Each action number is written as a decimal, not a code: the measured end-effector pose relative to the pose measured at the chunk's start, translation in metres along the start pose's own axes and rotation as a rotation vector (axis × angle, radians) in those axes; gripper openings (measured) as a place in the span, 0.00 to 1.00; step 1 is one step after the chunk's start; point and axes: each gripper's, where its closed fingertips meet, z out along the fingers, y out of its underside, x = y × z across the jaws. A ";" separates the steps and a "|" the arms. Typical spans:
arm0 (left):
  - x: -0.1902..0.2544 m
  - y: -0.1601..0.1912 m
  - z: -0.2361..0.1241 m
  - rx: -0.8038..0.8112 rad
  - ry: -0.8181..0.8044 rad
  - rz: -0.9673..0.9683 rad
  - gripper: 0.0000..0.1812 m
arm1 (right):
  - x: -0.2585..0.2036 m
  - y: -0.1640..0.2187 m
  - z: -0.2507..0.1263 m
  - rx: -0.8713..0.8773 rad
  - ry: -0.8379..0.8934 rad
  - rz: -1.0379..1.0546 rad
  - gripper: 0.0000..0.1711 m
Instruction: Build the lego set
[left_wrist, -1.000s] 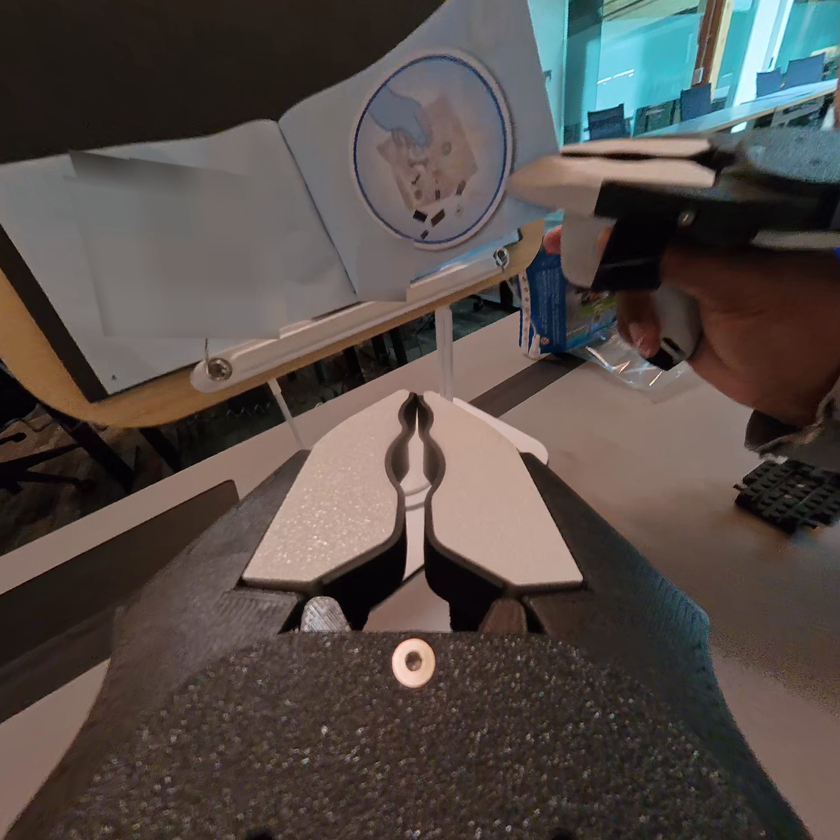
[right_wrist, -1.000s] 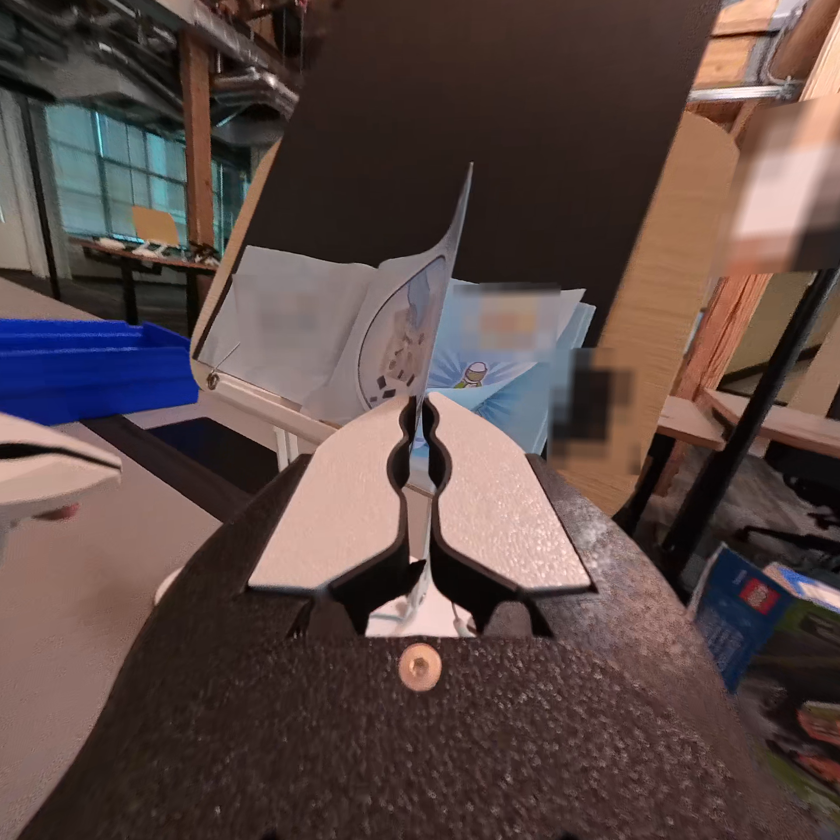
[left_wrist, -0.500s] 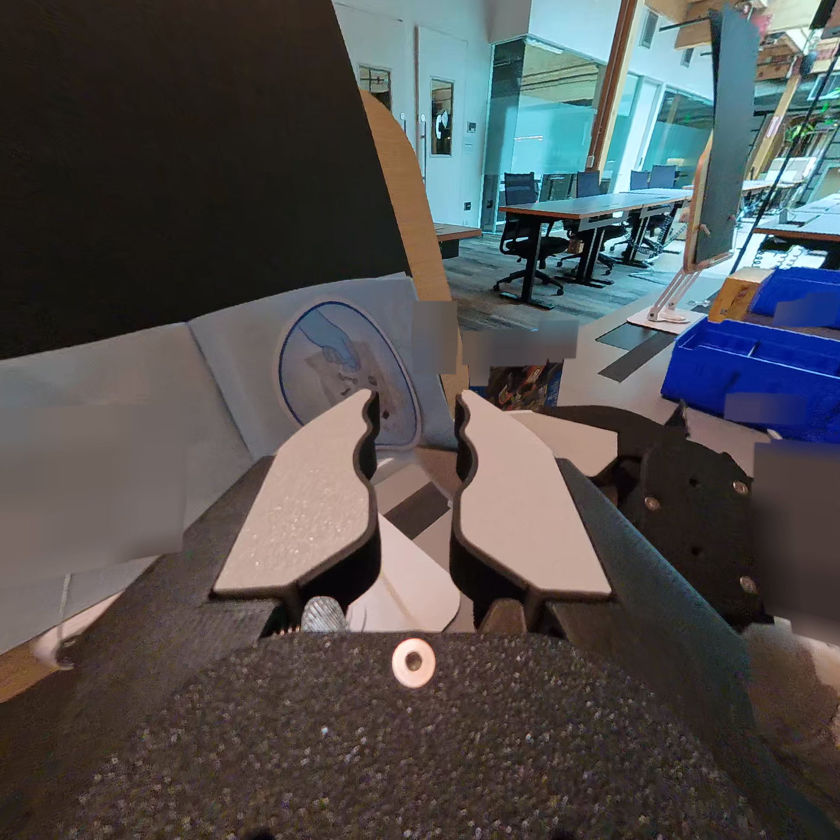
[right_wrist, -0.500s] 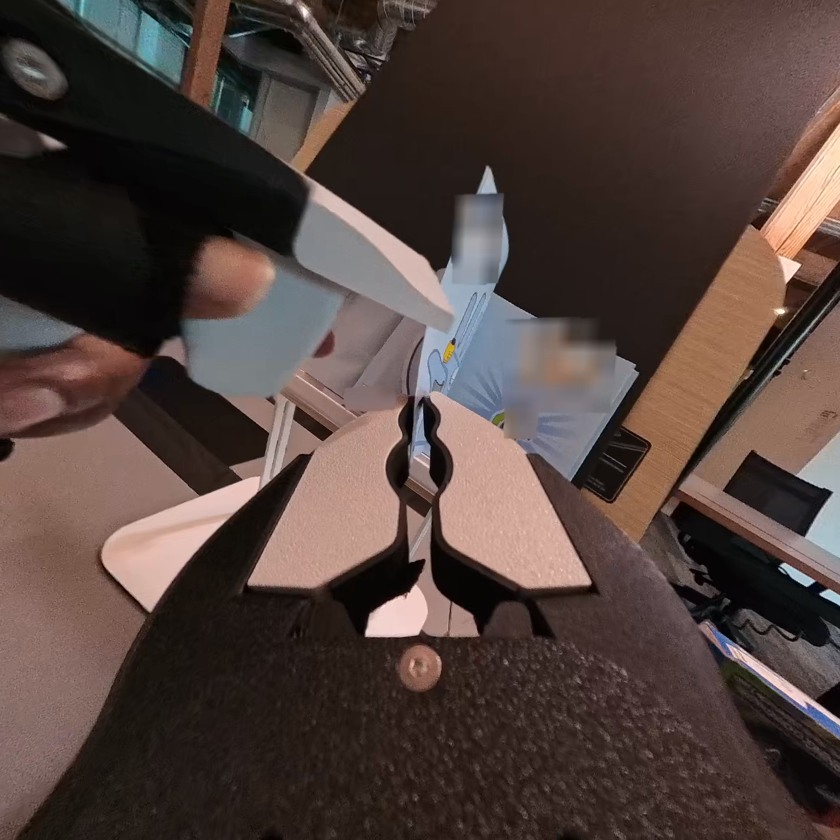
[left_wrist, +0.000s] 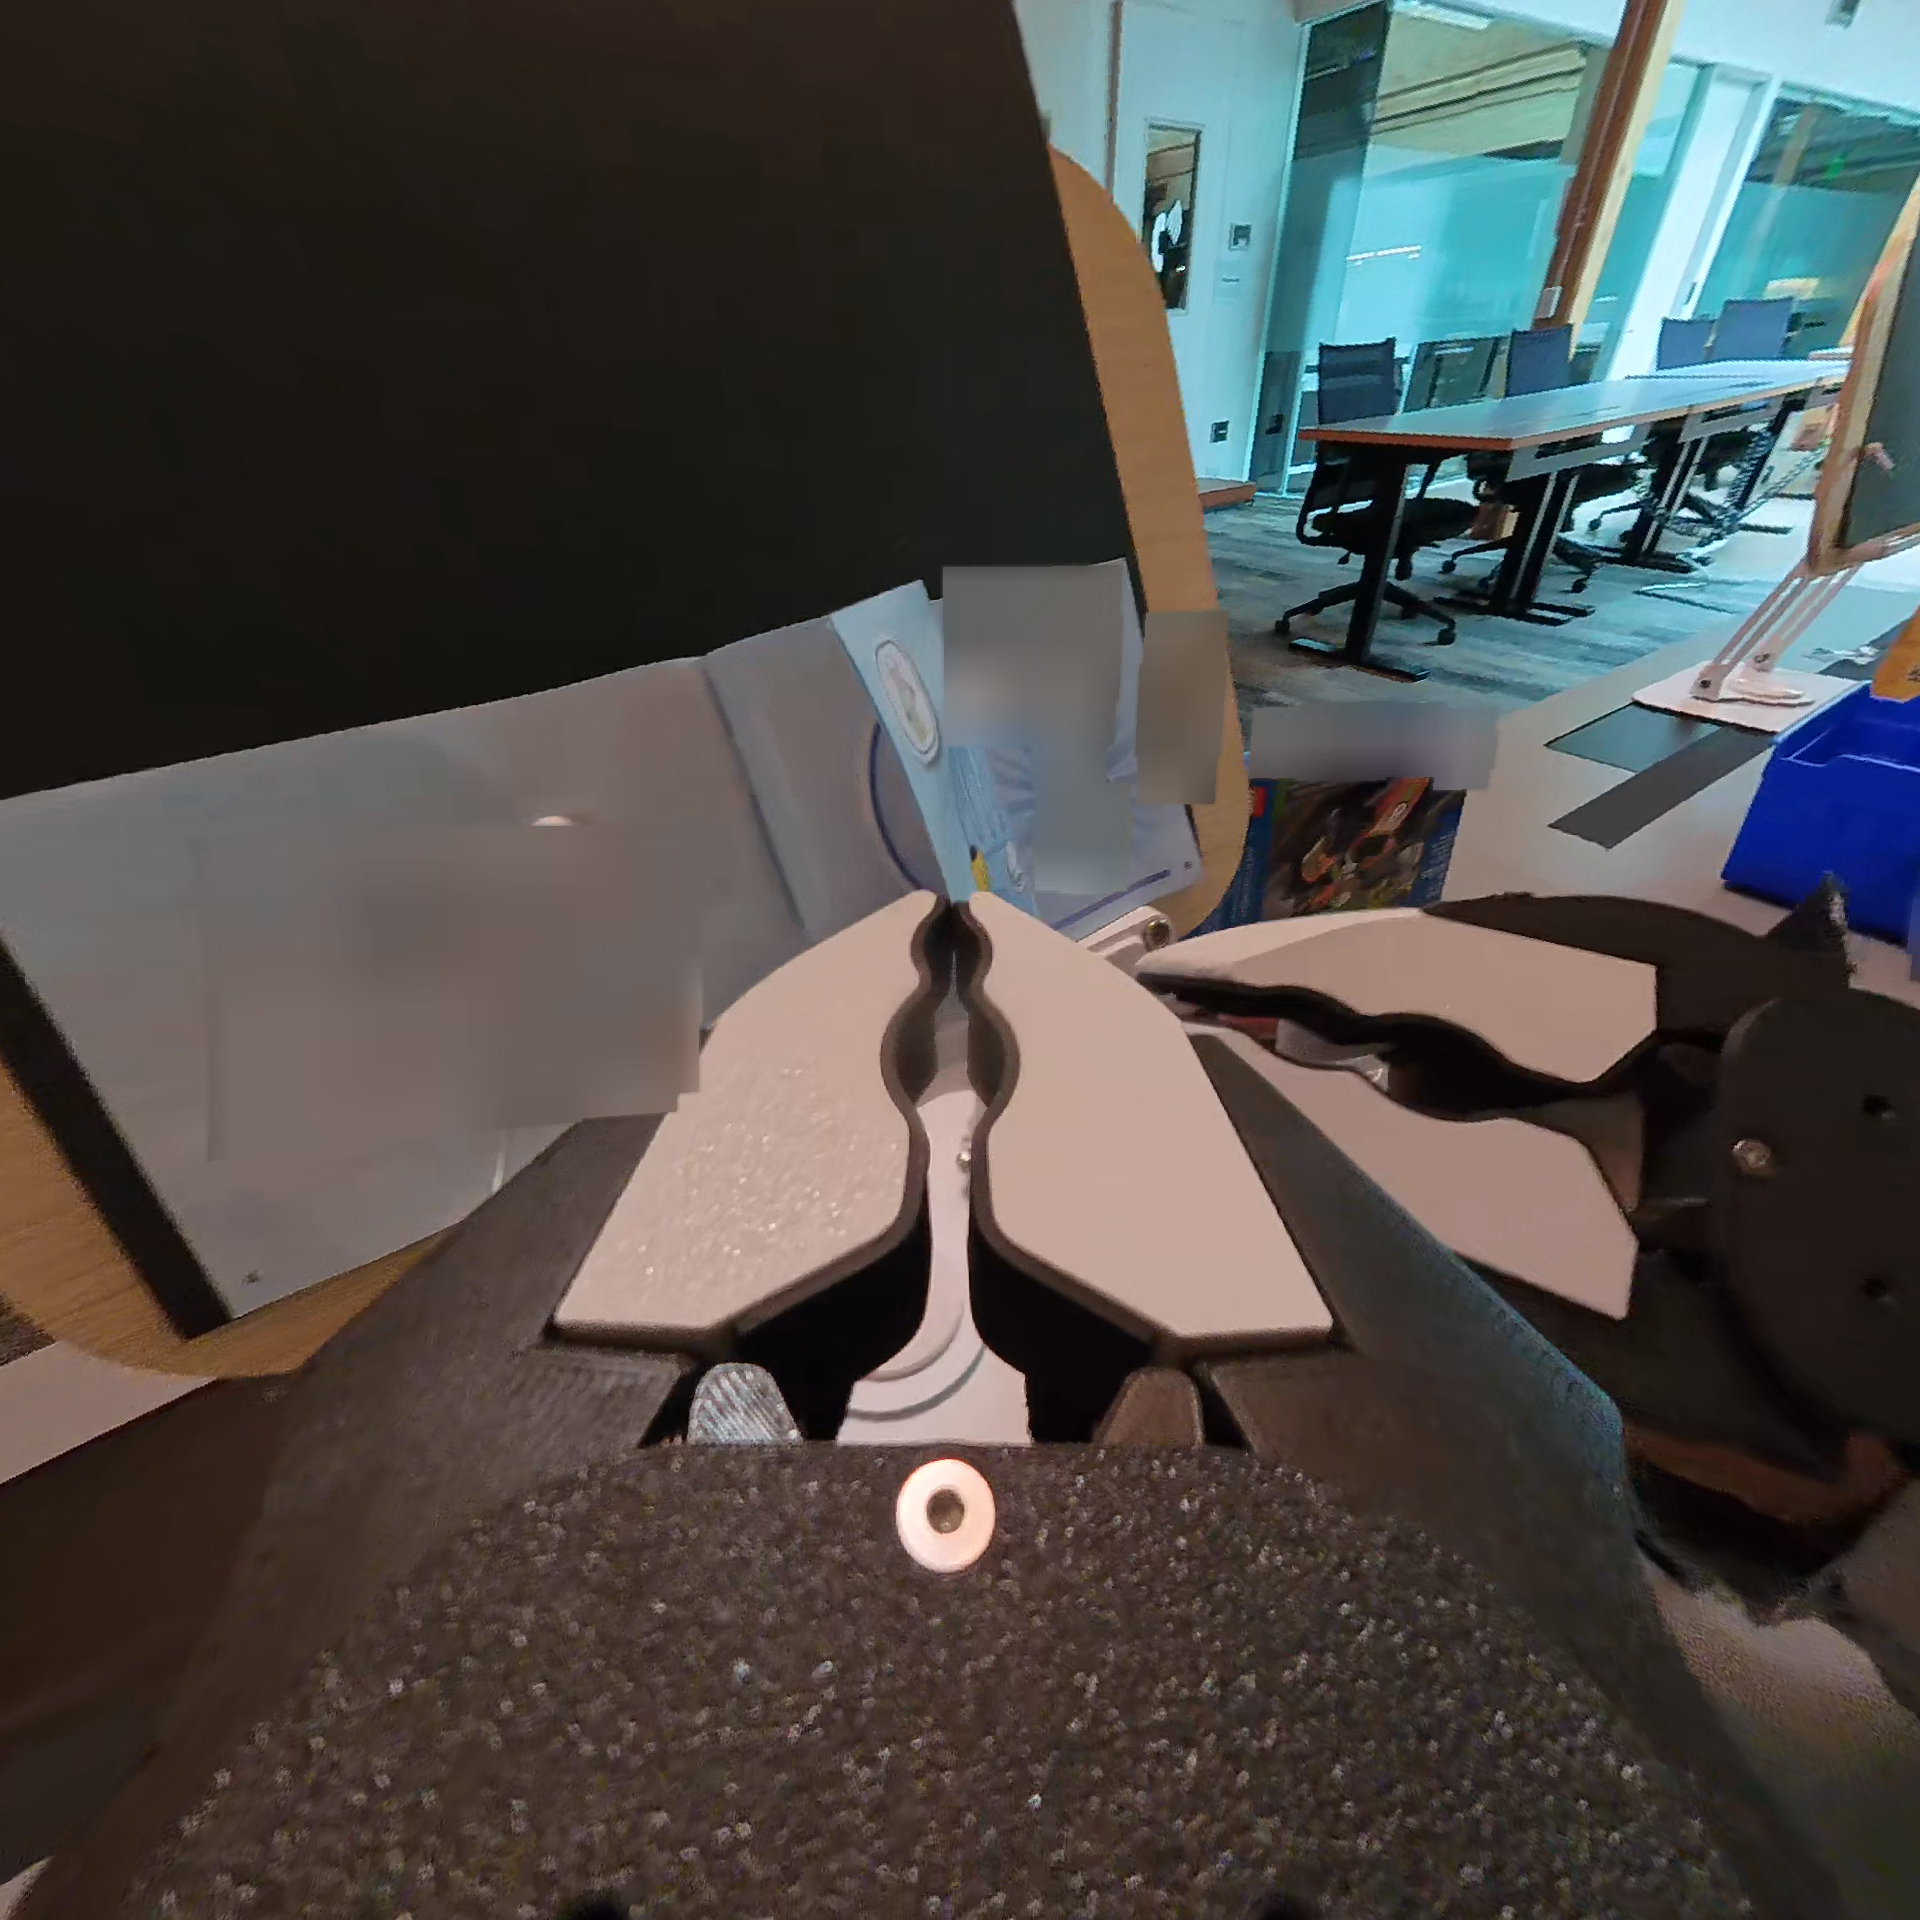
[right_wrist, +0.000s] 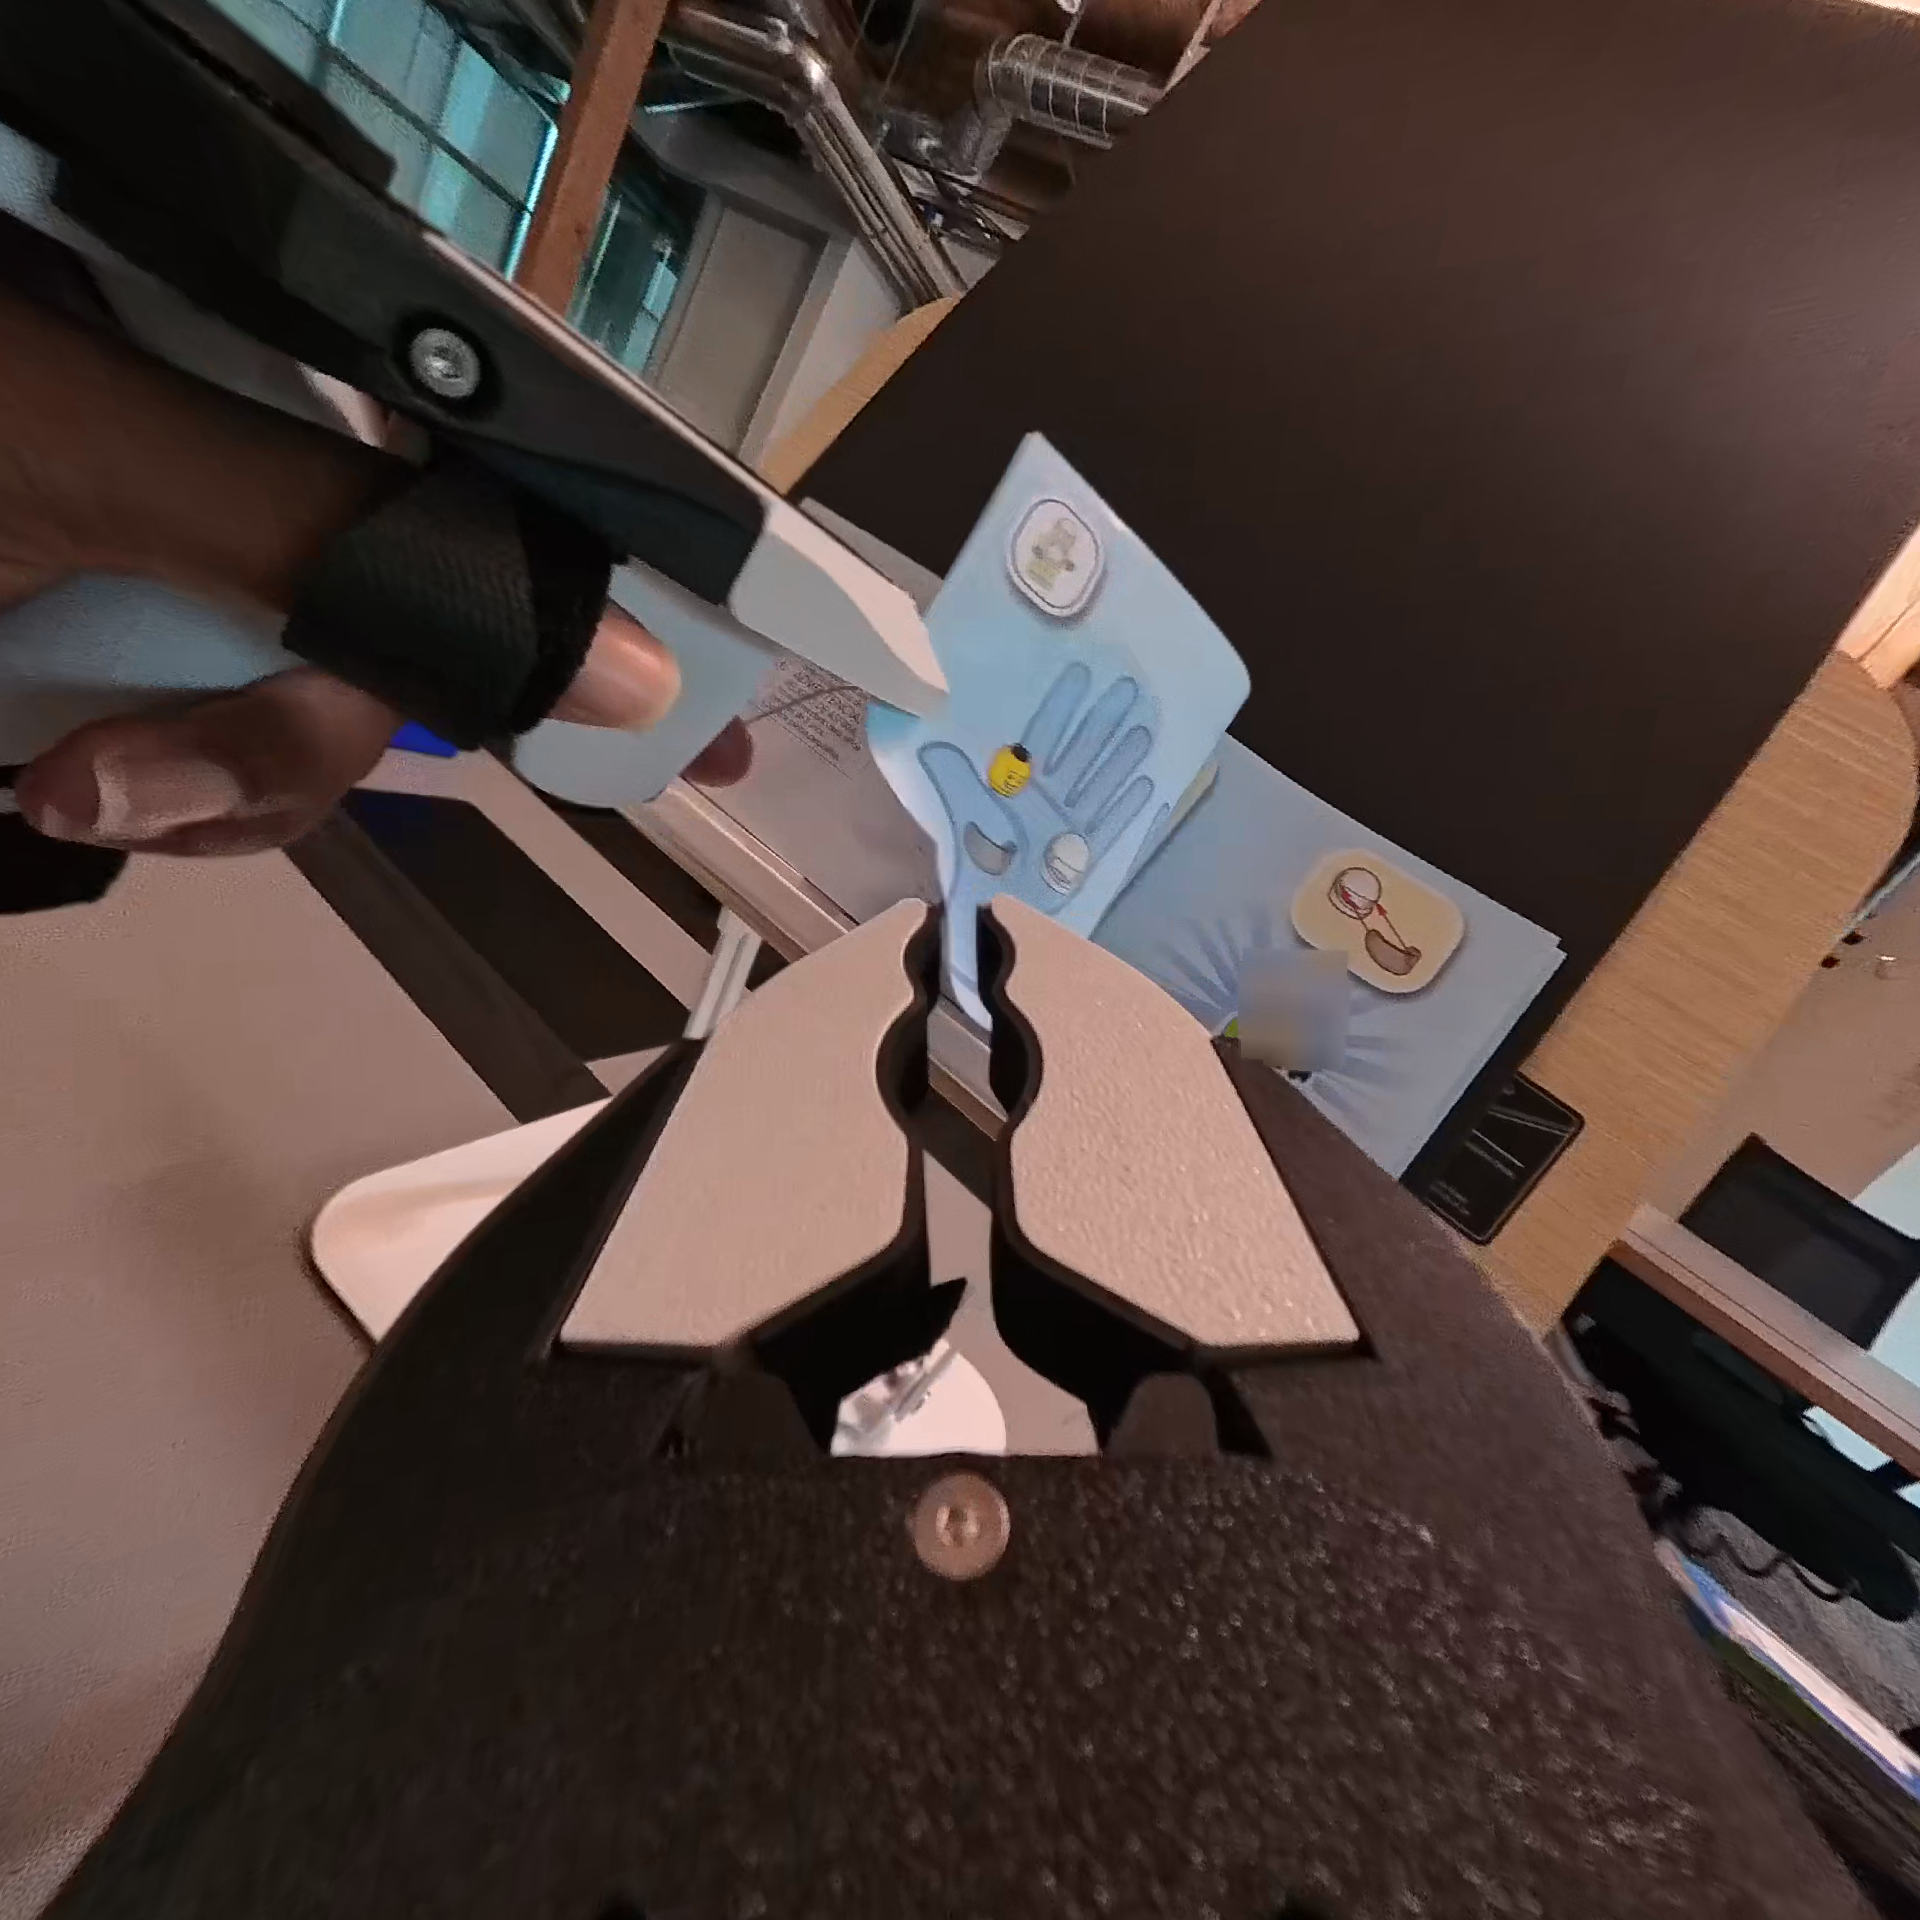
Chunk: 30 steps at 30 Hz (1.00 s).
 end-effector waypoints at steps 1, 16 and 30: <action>-0.004 0.001 -0.003 -0.003 -0.007 0.004 0.00 | -0.001 -0.001 0.000 0.004 -0.014 0.019 0.05; -0.018 -0.009 -0.020 -0.005 0.027 -0.081 0.00 | -0.024 -0.012 0.033 -0.041 0.246 -0.467 0.19; -0.094 0.014 -0.028 -0.108 -0.019 -0.120 0.11 | -0.034 -0.029 0.040 -0.033 0.032 -0.267 0.00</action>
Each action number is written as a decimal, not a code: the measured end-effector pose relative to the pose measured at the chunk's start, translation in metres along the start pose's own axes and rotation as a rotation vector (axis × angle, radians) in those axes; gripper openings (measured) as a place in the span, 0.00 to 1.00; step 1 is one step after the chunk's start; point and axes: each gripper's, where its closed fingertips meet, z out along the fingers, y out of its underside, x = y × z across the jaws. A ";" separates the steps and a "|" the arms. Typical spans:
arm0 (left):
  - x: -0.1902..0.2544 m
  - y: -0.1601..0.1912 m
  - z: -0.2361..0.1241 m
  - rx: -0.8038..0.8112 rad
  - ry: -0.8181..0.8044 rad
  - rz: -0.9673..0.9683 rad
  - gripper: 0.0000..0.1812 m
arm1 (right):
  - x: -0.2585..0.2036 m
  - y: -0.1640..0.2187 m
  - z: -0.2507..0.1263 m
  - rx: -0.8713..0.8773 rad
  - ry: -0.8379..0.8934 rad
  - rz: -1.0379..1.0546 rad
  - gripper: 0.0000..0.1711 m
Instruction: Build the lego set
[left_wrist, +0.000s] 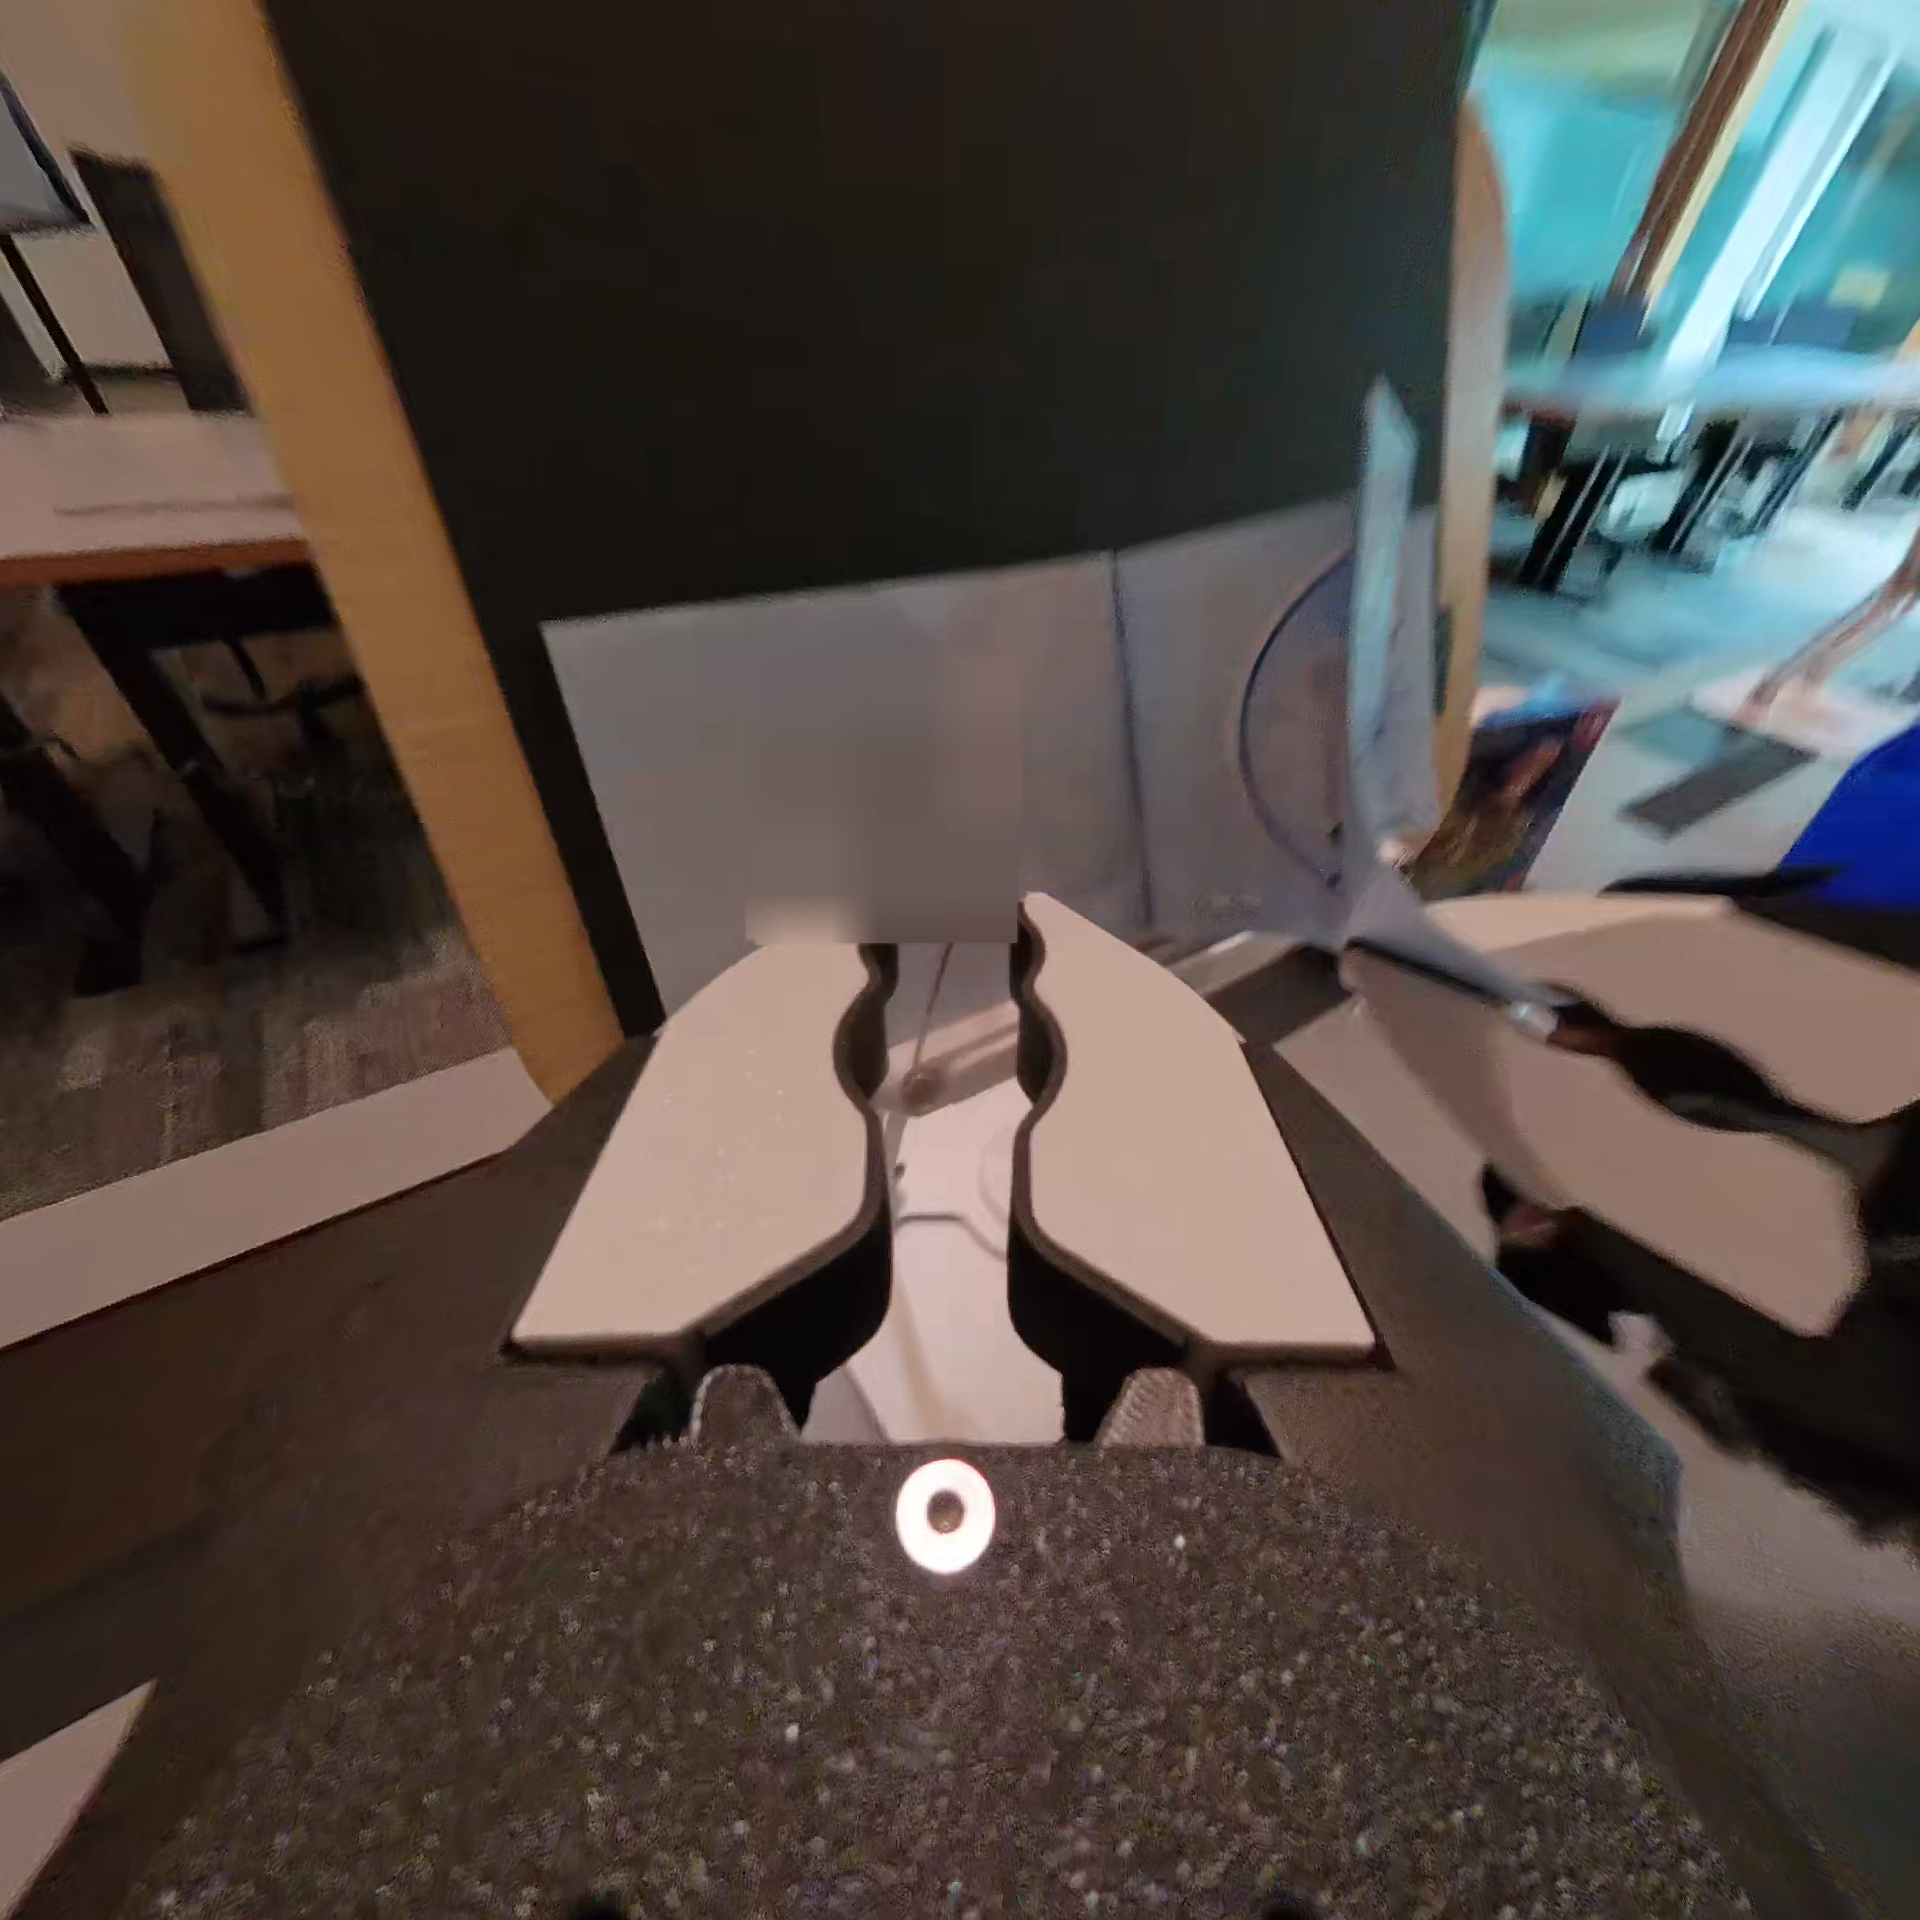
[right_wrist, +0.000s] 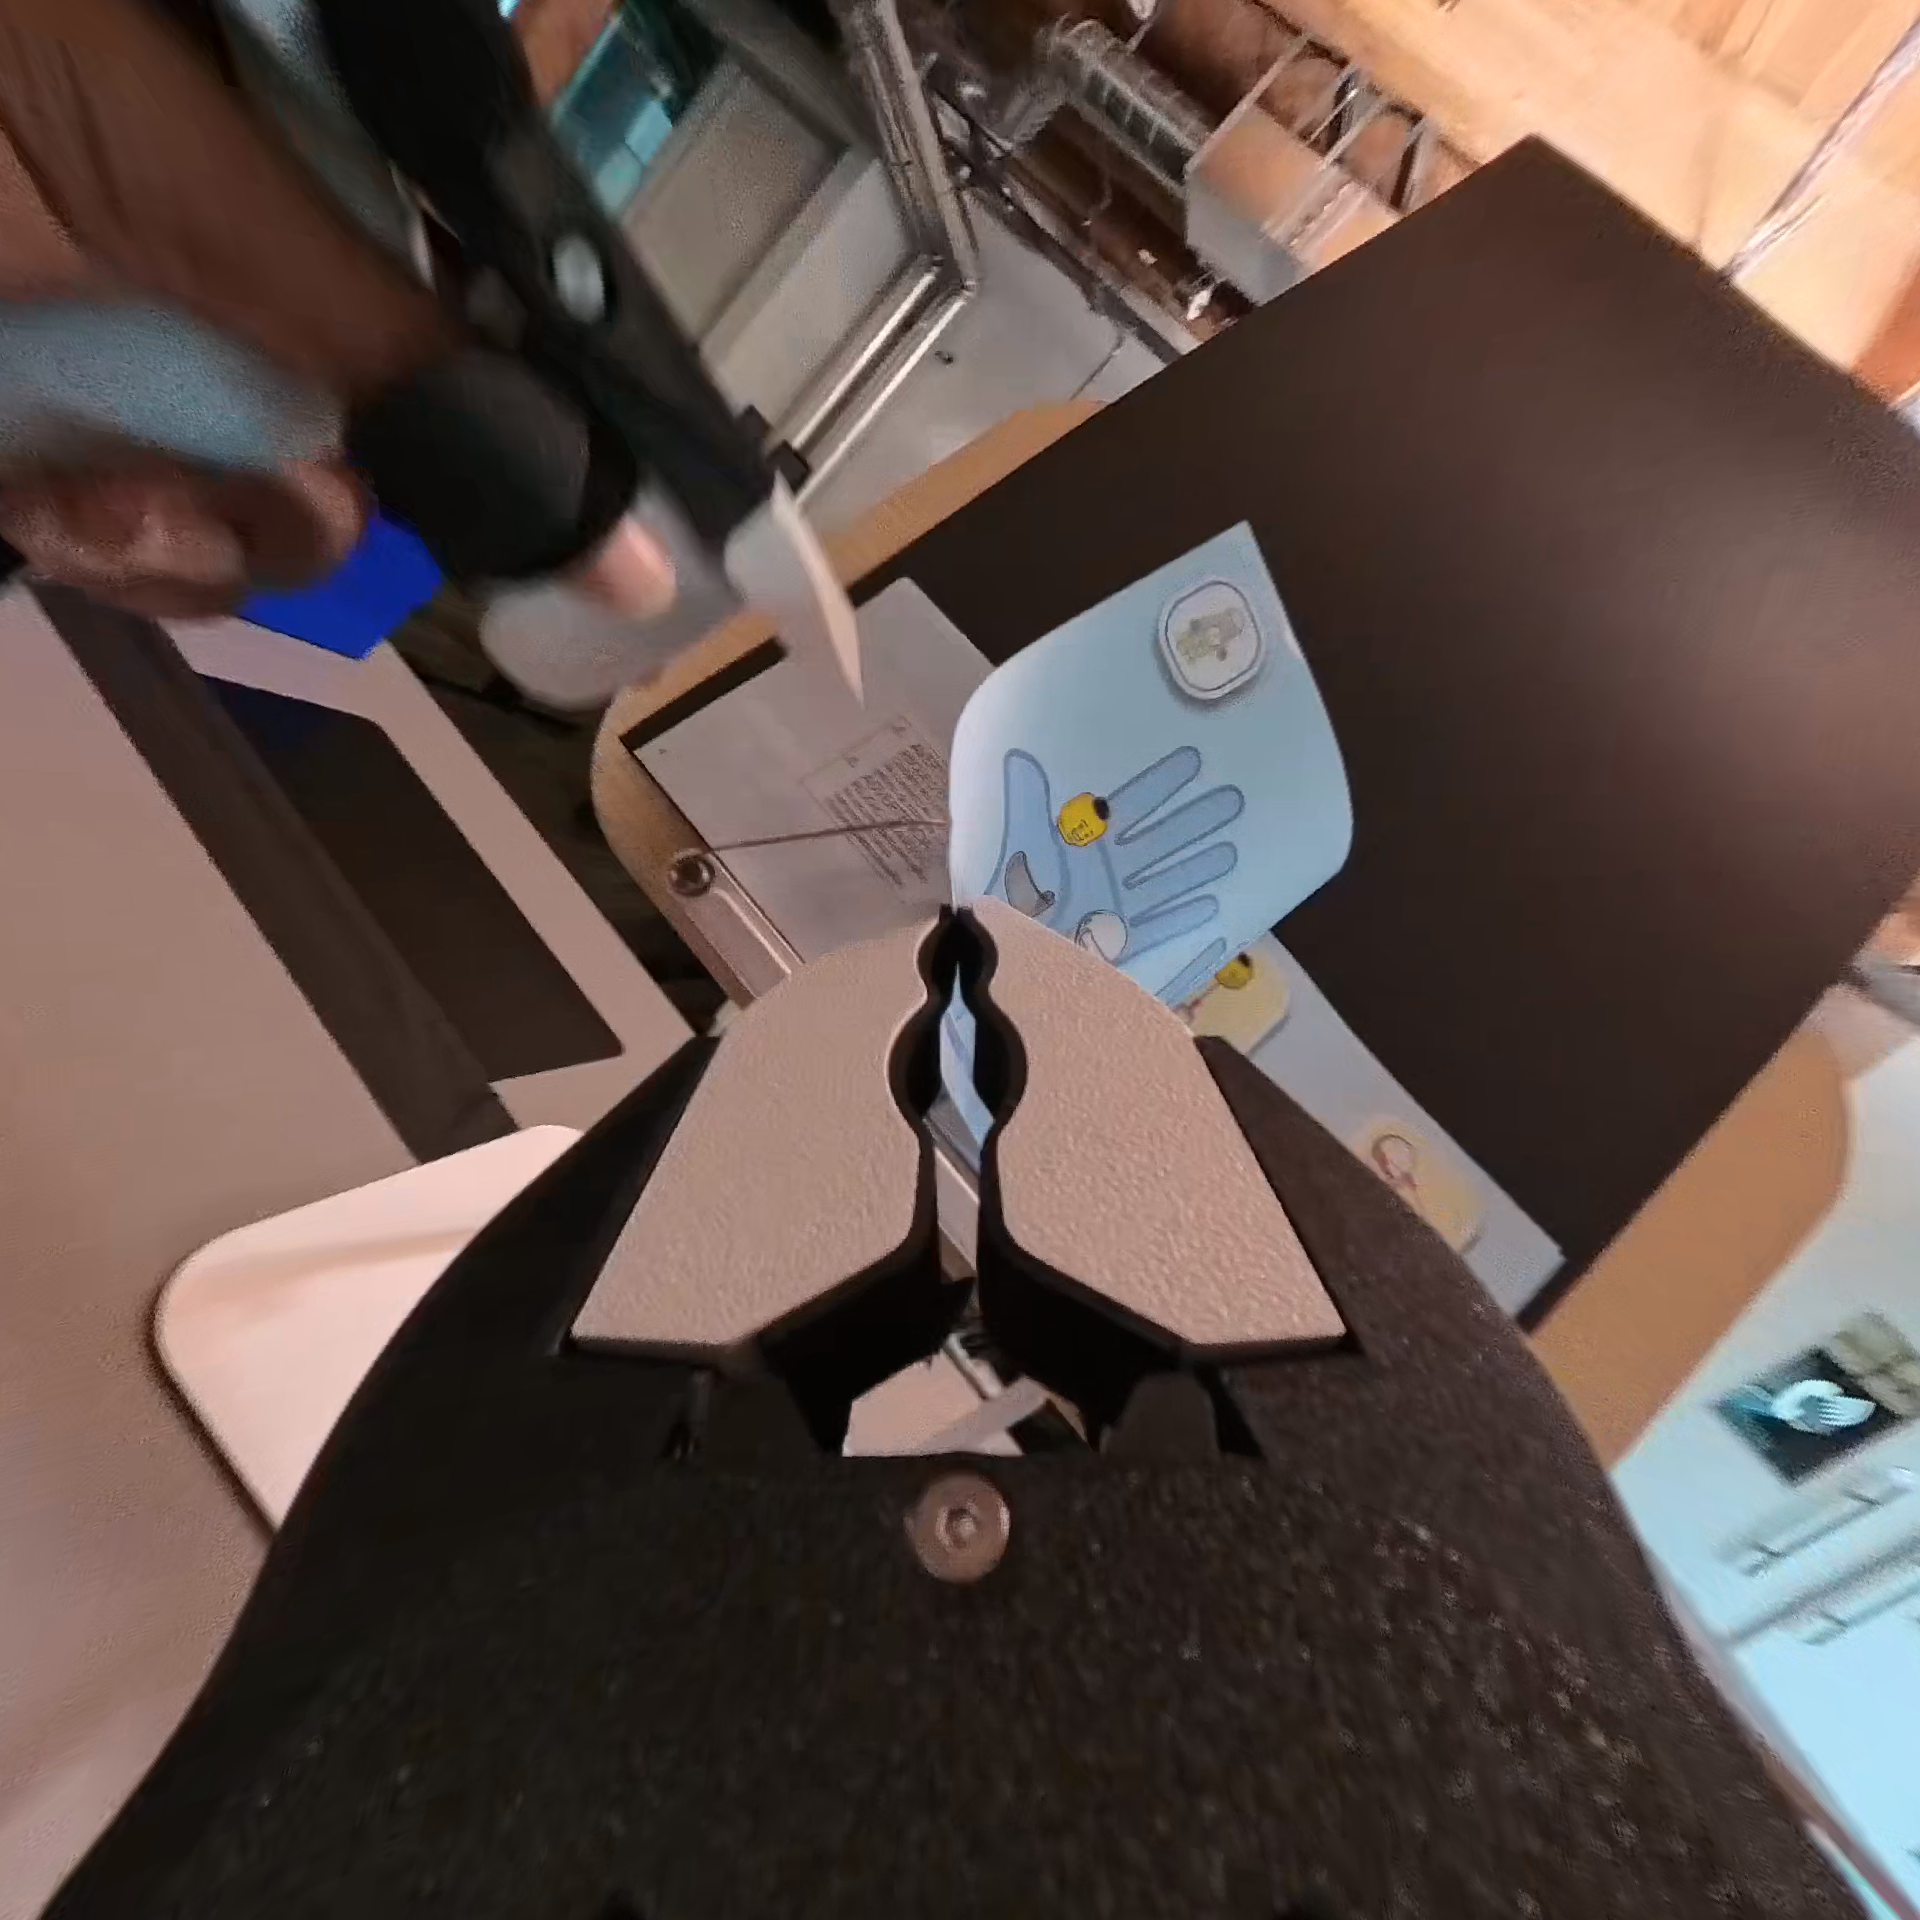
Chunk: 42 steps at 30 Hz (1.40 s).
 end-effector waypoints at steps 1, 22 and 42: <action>-0.001 0.007 0.007 -0.037 -0.008 0.047 0.12 | -0.002 -0.002 0.001 0.001 -0.026 0.028 0.00; -0.033 0.027 0.024 0.011 -0.165 0.068 0.03 | -0.030 -0.002 0.026 -0.200 -0.264 0.382 0.00; -0.043 0.049 0.011 0.152 -0.015 -0.477 0.05 | -0.073 -0.020 0.050 -0.191 -0.507 0.538 0.25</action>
